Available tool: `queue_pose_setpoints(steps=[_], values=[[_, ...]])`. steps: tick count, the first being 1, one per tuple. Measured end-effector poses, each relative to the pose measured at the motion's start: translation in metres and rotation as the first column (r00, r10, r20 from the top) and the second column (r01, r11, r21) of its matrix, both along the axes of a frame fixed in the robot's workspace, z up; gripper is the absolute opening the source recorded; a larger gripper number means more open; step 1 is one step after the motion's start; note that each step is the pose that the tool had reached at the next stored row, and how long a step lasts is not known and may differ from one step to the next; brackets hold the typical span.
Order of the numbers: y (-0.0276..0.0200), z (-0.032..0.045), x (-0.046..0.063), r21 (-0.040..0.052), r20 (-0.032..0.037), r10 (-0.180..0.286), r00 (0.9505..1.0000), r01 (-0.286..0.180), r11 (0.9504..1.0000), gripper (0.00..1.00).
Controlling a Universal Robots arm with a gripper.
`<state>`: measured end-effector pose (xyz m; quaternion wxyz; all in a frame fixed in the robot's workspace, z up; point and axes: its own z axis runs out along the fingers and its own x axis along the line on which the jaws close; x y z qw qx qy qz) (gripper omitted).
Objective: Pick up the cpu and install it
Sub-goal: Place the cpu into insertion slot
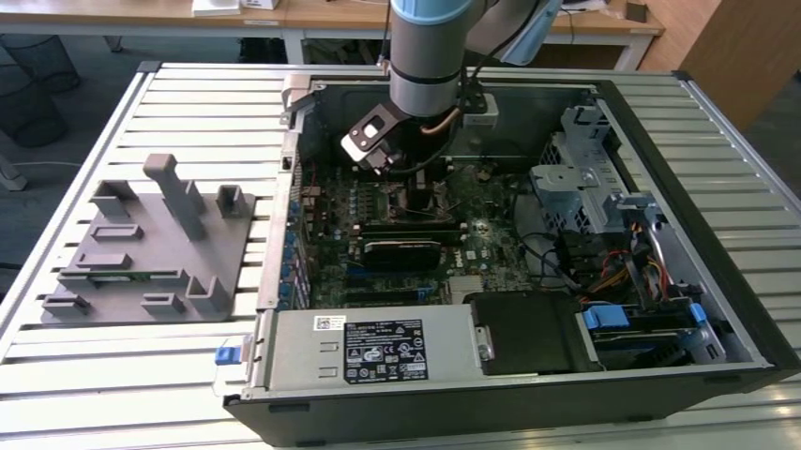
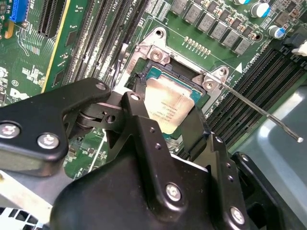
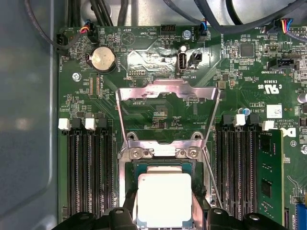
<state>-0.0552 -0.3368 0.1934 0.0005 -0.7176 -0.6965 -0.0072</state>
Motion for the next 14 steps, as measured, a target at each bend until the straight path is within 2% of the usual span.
queue_pose_setpoints(steps=[13, 14], values=[[0.0002, -0.001, 0.0001, 0.0013, 0.0006, -0.001, 1.0, 0.001, 1.0, 0.55], [0.0001, -0.0009, 0.0001, 0.001, 0.0004, -0.001, 1.0, 0.001, 1.0, 0.61]])
